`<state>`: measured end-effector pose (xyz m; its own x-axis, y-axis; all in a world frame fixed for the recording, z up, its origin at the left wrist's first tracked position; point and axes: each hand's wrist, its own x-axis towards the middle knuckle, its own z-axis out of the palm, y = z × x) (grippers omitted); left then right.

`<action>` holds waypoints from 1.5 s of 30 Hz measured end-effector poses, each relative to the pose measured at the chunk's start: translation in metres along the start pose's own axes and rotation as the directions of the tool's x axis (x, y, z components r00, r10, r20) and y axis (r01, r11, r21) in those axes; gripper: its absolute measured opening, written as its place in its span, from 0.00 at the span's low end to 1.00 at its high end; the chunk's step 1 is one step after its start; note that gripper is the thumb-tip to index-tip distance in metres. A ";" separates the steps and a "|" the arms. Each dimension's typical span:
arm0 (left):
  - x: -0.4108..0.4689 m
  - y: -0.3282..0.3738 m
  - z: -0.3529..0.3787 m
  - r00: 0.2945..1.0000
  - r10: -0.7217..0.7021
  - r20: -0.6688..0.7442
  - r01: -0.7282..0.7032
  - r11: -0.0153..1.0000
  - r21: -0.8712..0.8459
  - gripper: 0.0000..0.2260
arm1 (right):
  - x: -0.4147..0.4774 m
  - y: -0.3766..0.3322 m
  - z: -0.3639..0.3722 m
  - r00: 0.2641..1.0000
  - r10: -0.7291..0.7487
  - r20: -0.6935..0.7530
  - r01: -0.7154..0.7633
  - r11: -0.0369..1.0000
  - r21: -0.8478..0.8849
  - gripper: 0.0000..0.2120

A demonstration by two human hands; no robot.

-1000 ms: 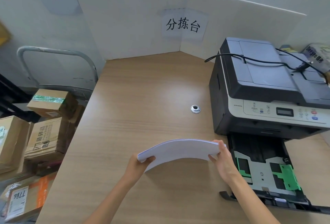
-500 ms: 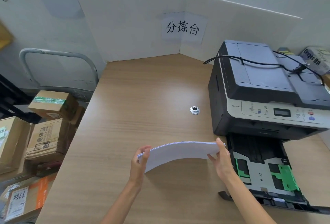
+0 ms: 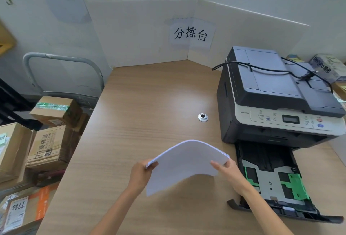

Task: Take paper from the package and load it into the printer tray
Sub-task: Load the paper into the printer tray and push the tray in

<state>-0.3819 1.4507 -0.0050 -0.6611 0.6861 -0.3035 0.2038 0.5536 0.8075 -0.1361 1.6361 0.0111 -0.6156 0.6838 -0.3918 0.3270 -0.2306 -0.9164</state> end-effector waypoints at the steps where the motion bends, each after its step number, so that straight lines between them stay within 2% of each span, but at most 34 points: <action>1: 0.001 0.001 -0.007 1.000 0.013 0.027 -0.014 1.000 0.022 0.20 | 0.000 0.000 -0.003 0.999 -0.006 -0.031 0.005 0.999 -0.032 0.19; 3: 0.003 0.002 -0.022 0.996 0.032 0.088 -0.037 0.998 0.051 0.24 | -0.002 -0.005 -0.008 0.998 -0.007 -0.059 0.005 0.999 -0.041 0.11; 5: 0.004 0.005 -0.038 0.988 0.028 0.149 -0.035 0.998 0.044 0.19 | -0.007 -0.014 -0.012 1.000 0.005 -0.019 -0.006 1.000 -0.029 0.09; 7: 0.002 0.010 -0.056 0.976 0.004 0.217 0.004 0.999 -0.037 0.06 | -0.014 -0.024 -0.013 0.995 0.057 0.082 -0.056 0.998 -0.011 0.16; 8: 0.000 0.012 -0.063 0.970 0.022 0.241 -0.001 0.996 -0.085 0.05 | -0.018 -0.028 -0.013 0.984 0.110 0.141 -0.108 0.994 -0.019 0.20; 10: -0.002 0.016 -0.078 0.956 0.048 0.291 0.011 0.980 -0.197 0.16 | -0.022 -0.032 -0.010 0.949 0.202 0.242 -0.189 0.979 -0.076 0.24; 12: -0.006 0.020 -0.089 0.946 0.067 0.316 0.020 0.964 -0.265 0.17 | -0.024 -0.032 -0.003 0.935 0.225 0.272 -0.202 0.973 -0.110 0.22; 15: -0.007 0.021 -0.098 0.942 0.037 0.334 0.069 0.952 -0.299 0.17 | -0.024 -0.036 0.007 0.956 0.186 0.226 -0.173 0.982 -0.078 0.28; 17: -0.007 0.021 -0.103 0.929 0.015 0.370 0.126 0.927 -0.353 0.22 | -0.025 -0.038 0.010 0.962 0.173 0.210 -0.172 0.985 -0.020 0.33; 19: -0.007 0.026 -0.106 0.896 0.009 0.443 0.199 0.885 -0.422 0.25 | -0.028 -0.037 0.011 0.968 0.172 0.181 -0.183 0.982 0.042 0.34; 21: -0.012 0.032 -0.108 0.854 0.028 0.519 0.243 0.861 -0.447 0.21 | -0.033 -0.034 0.012 0.976 0.165 0.141 -0.182 0.976 0.118 0.34; 23: -0.019 0.037 -0.105 0.811 0.061 0.581 0.274 0.838 -0.471 0.22 | -0.041 -0.033 0.015 0.984 0.163 0.072 -0.174 0.967 0.185 0.28; 24: -0.022 0.037 -0.104 0.794 0.094 0.601 0.290 0.809 -0.510 0.28 | -0.046 -0.032 0.017 0.986 0.164 0.033 -0.168 0.961 0.219 0.23; 26: -0.027 0.034 -0.099 0.734 0.222 0.642 0.335 0.703 -0.627 0.40 | -0.055 -0.028 0.022 0.982 0.183 -0.044 -0.161 0.939 0.302 0.16; 27: -0.032 0.036 -0.093 0.680 0.312 0.663 0.379 0.625 -0.683 0.42 | -0.061 -0.025 0.025 0.977 0.197 -0.079 -0.159 0.928 0.336 0.15; 28: -0.038 0.040 -0.085 0.623 0.379 0.684 0.417 0.580 -0.700 0.42 | -0.068 -0.022 0.028 0.972 0.210 -0.110 -0.157 0.918 0.363 0.15; 29: -0.046 0.044 -0.073 0.591 0.390 0.706 0.427 0.591 -0.684 0.40 | -0.076 -0.019 0.031 0.965 0.224 -0.134 -0.157 0.909 0.386 0.14; 30: -0.054 0.049 -0.058 0.599 0.352 0.720 0.405 0.642 -0.651 0.35 | -0.084 -0.016 0.033 0.959 0.239 -0.151 -0.161 0.899 0.407 0.13; 32: -0.072 0.065 -0.024 0.673 0.262 0.691 0.343 0.718 -0.606 0.28 | -0.102 -0.012 0.036 0.952 0.255 -0.169 -0.157 0.881 0.447 0.10; 34: -0.091 0.079 0.011 0.734 0.226 0.640 0.286 0.752 -0.594 0.29 | -0.119 -0.005 0.033 0.948 0.252 -0.192 -0.131 0.864 0.486 0.09; 37: -0.125 0.096 0.059 0.841 0.153 0.519 0.248 0.744 -0.620 0.25 | -0.147 0.009 0.019 0.945 0.238 -0.226 -0.082 0.838 0.539 0.08; 40: -0.160 0.114 0.102 0.868 0.106 0.484 0.261 0.734 -0.627 0.18 | -0.177 0.027 -0.009 0.929 0.235 -0.285 -0.036 0.824 0.565 0.06; 45: -0.215 0.134 0.177 0.914 -0.043 0.403 0.321 0.683 -0.657 0.14 | -0.226 0.050 -0.068 0.914 0.233 -0.333 -0.013 0.836 0.549 0.06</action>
<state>-0.0850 1.4609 0.0793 -0.3225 0.7937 -0.5159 -0.5473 0.2883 0.7857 0.0682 1.5171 0.0591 -0.2479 0.8015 -0.5442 -0.1125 -0.5818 -0.8055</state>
